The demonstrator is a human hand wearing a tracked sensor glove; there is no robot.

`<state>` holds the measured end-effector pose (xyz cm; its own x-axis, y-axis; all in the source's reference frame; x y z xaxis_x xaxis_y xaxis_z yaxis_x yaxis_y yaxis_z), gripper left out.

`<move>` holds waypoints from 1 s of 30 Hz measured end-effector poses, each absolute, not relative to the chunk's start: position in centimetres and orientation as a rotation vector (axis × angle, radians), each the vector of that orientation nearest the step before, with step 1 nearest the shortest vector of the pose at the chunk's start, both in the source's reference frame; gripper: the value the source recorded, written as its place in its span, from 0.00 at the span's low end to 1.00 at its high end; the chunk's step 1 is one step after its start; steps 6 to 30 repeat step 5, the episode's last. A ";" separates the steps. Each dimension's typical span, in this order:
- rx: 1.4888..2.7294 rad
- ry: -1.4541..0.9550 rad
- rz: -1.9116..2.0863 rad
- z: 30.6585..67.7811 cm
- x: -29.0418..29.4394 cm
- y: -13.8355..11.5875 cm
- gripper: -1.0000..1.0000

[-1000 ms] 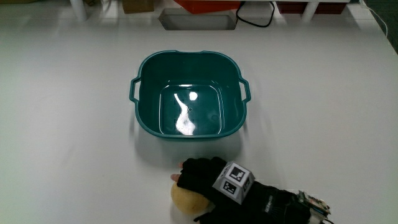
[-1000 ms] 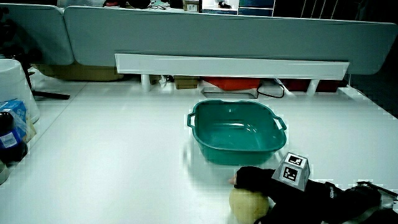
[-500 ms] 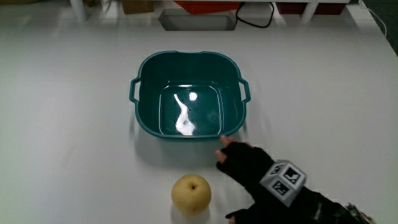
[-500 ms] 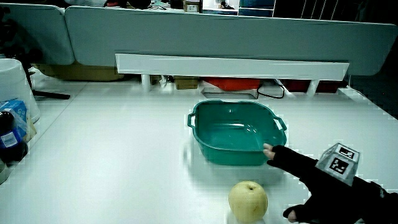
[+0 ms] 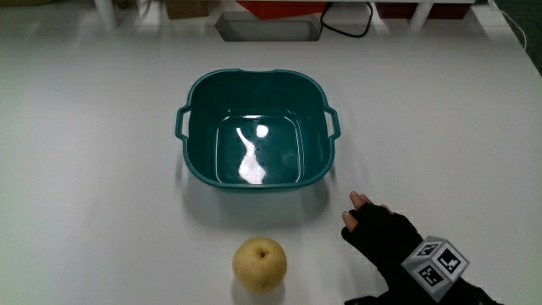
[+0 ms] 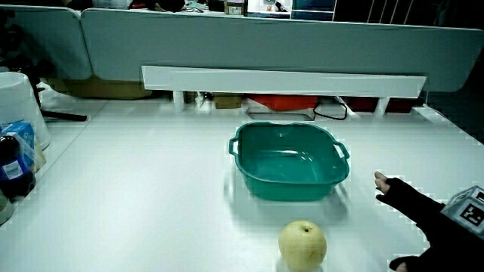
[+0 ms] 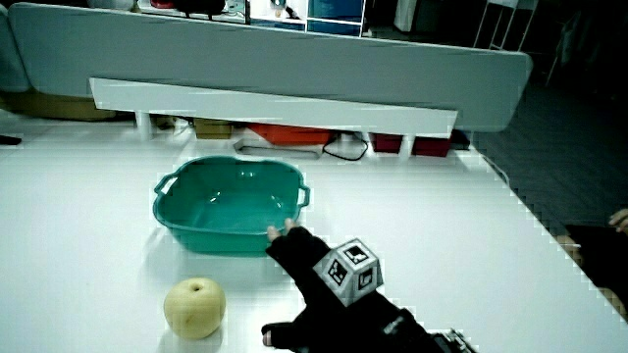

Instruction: Place pear on desk

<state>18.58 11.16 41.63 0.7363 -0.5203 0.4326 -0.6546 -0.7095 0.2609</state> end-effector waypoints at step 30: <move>2.538 -0.908 0.475 41.3 18.3 11.0 0.00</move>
